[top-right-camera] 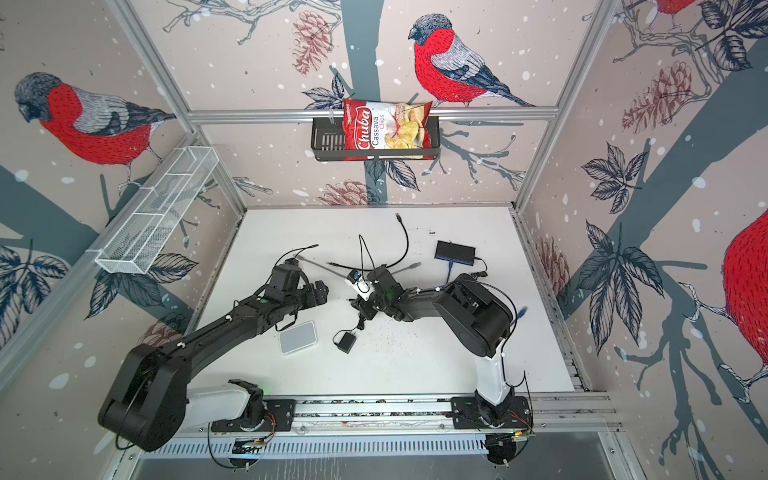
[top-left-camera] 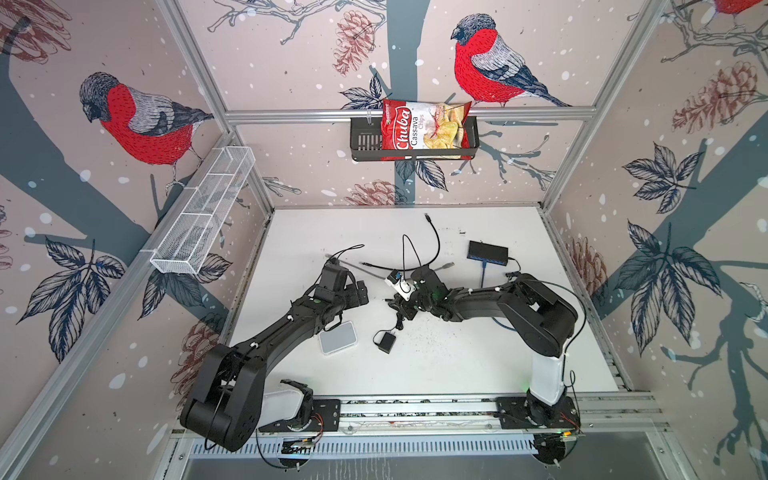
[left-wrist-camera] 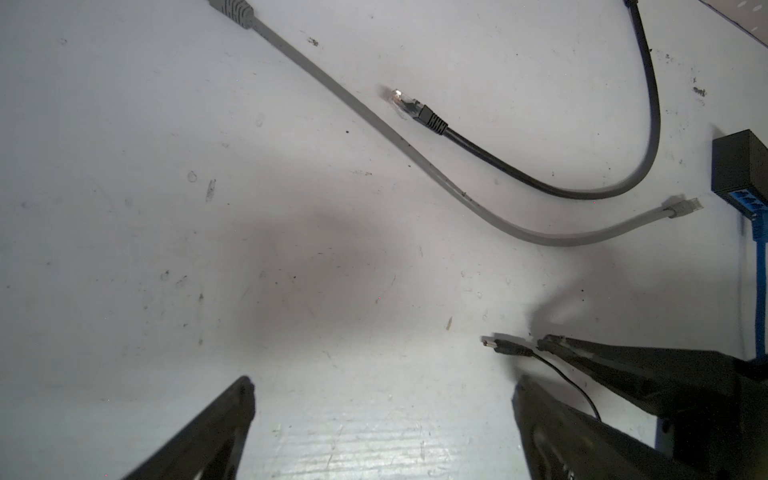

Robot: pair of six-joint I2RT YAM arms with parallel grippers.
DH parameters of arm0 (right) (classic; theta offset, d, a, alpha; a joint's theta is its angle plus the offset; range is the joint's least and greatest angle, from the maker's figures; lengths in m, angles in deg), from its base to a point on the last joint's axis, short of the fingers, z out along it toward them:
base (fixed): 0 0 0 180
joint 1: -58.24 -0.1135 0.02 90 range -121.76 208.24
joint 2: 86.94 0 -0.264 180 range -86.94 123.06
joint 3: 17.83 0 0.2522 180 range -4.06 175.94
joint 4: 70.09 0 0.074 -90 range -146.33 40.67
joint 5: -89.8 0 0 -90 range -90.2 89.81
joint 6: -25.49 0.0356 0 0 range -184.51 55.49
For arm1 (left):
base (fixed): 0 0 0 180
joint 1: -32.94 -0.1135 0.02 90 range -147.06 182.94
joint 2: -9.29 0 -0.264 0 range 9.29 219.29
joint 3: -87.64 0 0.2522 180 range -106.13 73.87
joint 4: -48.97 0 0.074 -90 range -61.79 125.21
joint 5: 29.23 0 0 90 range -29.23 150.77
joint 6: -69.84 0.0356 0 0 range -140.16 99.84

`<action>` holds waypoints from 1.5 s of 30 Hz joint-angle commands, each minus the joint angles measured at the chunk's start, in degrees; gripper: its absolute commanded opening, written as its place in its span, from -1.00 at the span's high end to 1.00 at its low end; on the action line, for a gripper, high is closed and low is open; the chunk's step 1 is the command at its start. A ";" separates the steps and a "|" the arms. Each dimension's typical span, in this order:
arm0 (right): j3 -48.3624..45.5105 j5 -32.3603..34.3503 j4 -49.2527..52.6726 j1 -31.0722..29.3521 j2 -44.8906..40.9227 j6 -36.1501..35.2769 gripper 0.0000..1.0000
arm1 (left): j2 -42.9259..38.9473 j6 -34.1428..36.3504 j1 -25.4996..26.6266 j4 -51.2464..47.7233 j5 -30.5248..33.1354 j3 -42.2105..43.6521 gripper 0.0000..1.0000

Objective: Insert the plug into the switch port
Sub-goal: 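Lower the right gripper onto the black barrel plug and close on it, then lift the barrel plug with the right gripper while the left moves over the router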

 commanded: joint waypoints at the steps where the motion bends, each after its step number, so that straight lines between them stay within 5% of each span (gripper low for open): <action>1: 0.32 1.18 -2.55 -0.46 0.82 -0.88 0.25 | -0.24 0.20 -0.14 0.77 0.34 0.16 -0.92; 11: 1.20 5.71 -0.89 -1.81 3.30 -2.54 0.34 | -0.84 0.26 -0.14 -0.71 1.65 0.18 -0.92; 28: -0.57 4.18 -2.97 -1.29 2.69 -1.81 0.68 | -3.78 1.27 -0.14 0.16 2.68 0.72 -0.93; 36: -2.50 1.07 -5.93 -0.08 -0.44 -0.49 0.82 | -10.18 7.71 -0.10 5.61 3.29 2.34 -0.93; 41: -4.86 -1.18 -7.17 0.84 -4.51 0.72 0.84 | -9.57 15.92 0.12 -0.96 0.40 -4.14 -0.93; 45: -6.08 -1.19 -6.54 0.92 -6.75 0.97 0.85 | -11.11 24.23 0.74 -3.18 4.18 -5.86 -0.93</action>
